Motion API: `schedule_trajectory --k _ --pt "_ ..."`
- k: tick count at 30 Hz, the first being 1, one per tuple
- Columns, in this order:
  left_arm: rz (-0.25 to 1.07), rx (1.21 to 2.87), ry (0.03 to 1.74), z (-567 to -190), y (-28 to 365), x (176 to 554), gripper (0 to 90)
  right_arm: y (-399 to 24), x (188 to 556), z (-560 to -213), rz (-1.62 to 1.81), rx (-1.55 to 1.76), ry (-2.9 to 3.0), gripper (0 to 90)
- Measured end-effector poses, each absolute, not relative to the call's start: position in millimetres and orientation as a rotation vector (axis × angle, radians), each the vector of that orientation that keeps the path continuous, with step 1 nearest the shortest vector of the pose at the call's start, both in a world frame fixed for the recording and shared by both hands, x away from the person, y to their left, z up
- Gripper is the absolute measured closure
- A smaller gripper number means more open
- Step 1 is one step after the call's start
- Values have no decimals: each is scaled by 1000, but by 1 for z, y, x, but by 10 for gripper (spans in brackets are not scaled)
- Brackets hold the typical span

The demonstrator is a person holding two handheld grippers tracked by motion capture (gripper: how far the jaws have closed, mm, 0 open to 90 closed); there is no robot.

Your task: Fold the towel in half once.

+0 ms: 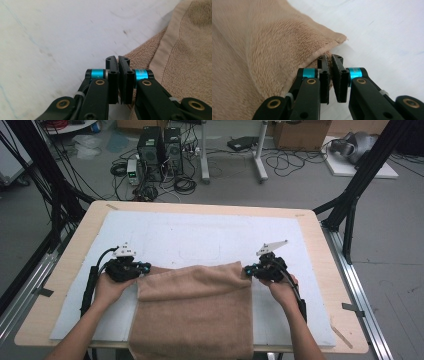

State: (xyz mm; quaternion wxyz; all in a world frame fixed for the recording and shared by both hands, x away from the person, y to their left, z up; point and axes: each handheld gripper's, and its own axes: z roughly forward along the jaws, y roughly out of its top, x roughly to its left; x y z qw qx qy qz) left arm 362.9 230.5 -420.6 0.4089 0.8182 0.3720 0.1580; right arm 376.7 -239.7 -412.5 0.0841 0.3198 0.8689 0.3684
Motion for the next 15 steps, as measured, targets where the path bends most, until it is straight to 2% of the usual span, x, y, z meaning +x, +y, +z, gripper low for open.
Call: schedule_trajectory --k 10,15 --pt "552 2014 995 -362 222 424 868 -235 436 -366 1052 978 2465 854" --pt "603 1973 983 -326 217 441 867 -237 452 -332 1079 976 2389 853"
